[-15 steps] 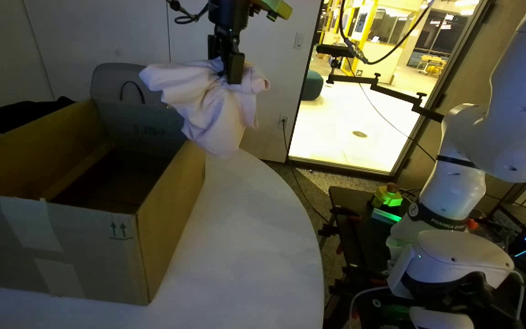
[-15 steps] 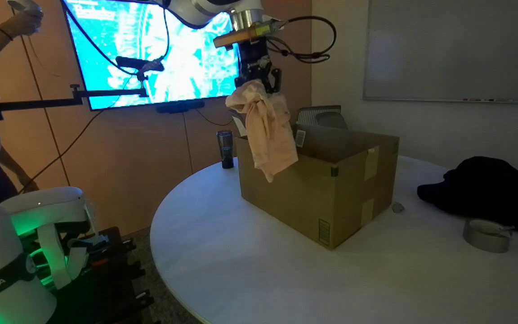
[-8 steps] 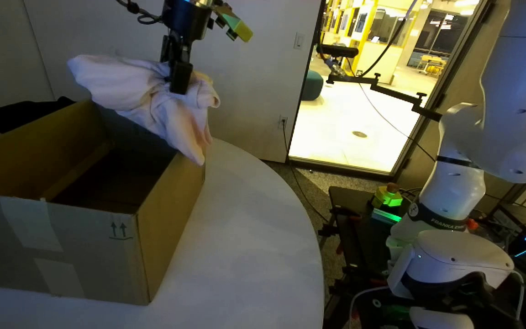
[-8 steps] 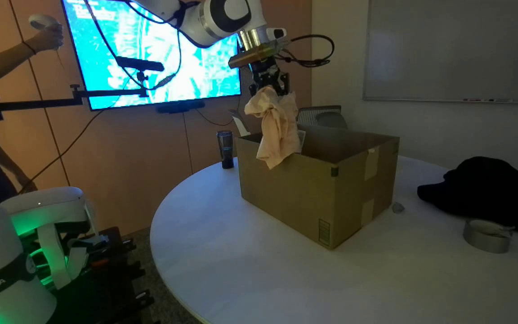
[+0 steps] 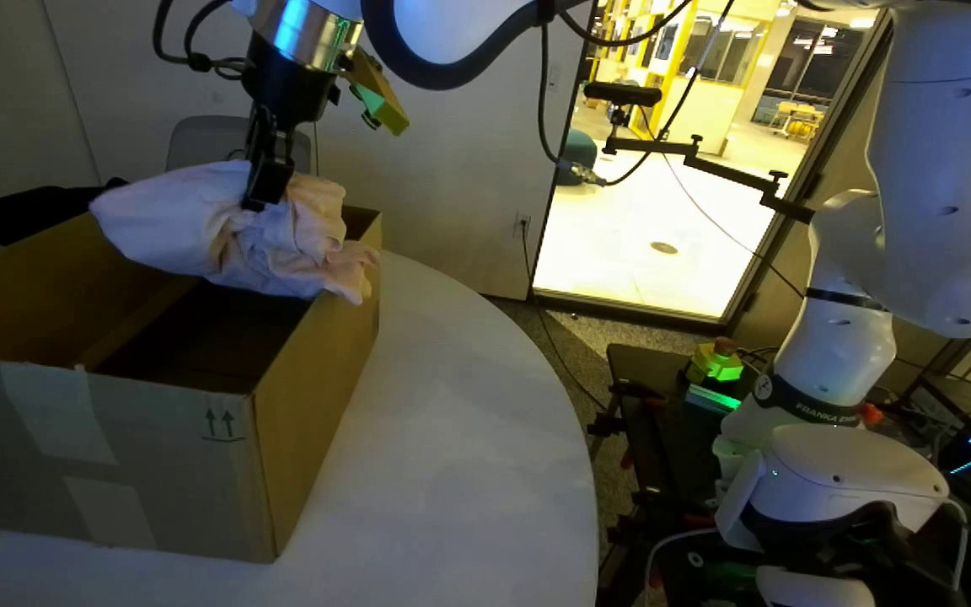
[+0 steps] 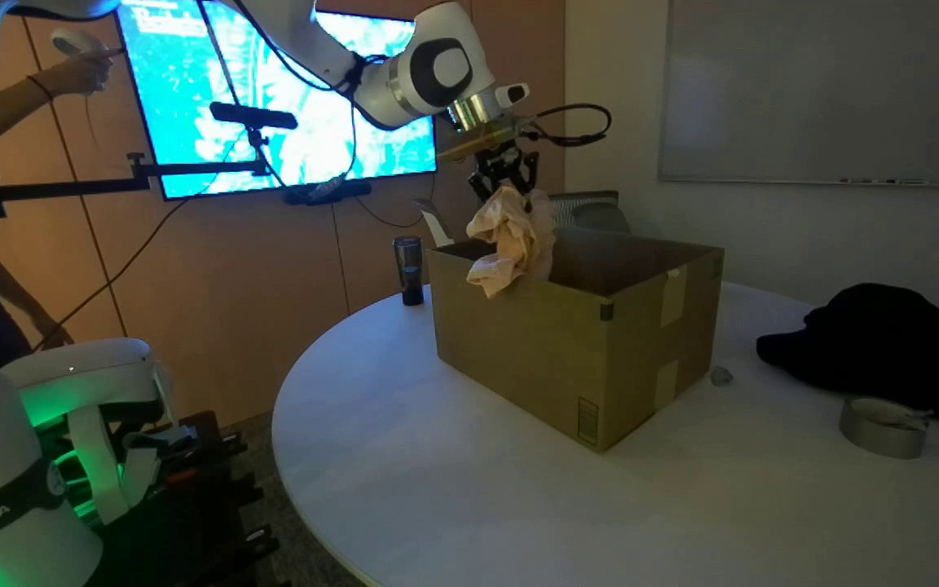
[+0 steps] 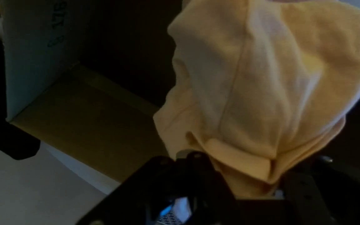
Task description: Put the marker on the towel, fold the towel, and then put the folded towel in the box
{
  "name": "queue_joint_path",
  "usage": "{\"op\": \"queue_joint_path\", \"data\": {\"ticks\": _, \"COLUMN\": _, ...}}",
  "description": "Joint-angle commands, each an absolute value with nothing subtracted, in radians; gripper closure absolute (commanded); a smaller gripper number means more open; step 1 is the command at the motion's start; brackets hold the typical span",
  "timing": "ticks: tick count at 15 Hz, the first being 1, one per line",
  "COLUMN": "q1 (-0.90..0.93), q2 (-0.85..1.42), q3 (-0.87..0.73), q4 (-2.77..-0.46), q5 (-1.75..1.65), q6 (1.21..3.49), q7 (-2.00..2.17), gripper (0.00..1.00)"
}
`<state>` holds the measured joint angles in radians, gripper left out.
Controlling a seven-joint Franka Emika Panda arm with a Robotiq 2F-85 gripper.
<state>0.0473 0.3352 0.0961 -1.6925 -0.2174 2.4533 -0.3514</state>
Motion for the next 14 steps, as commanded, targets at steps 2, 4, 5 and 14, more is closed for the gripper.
{"op": "queue_joint_path", "data": {"ticks": 2, "q1": 0.05, "q2": 0.352, "q3": 0.081, "q4": -1.644, "q5": -0.241, "q6": 2.394, "q7": -0.377, "gripper": 0.28}}
{"op": "queue_joint_path", "data": {"ticks": 4, "q1": 0.036, "q2": 0.328, "q3": 0.081, "q4": -1.659, "q5": -0.235, "q6": 2.361, "q7": -0.41, "gripper": 0.13}}
{"op": "queue_joint_path", "data": {"ticks": 5, "q1": 0.029, "q2": 0.316, "q3": 0.079, "q4": -1.665, "q5": -0.23, "q6": 2.347, "q7": -0.42, "gripper": 0.07}}
{"op": "queue_joint_path", "data": {"ticks": 14, "q1": -0.058, "q2": -0.06, "q3": 0.046, "q4": -1.98, "q5": -0.081, "q6": 2.227, "q7": -0.527, "gripper": 0.0}}
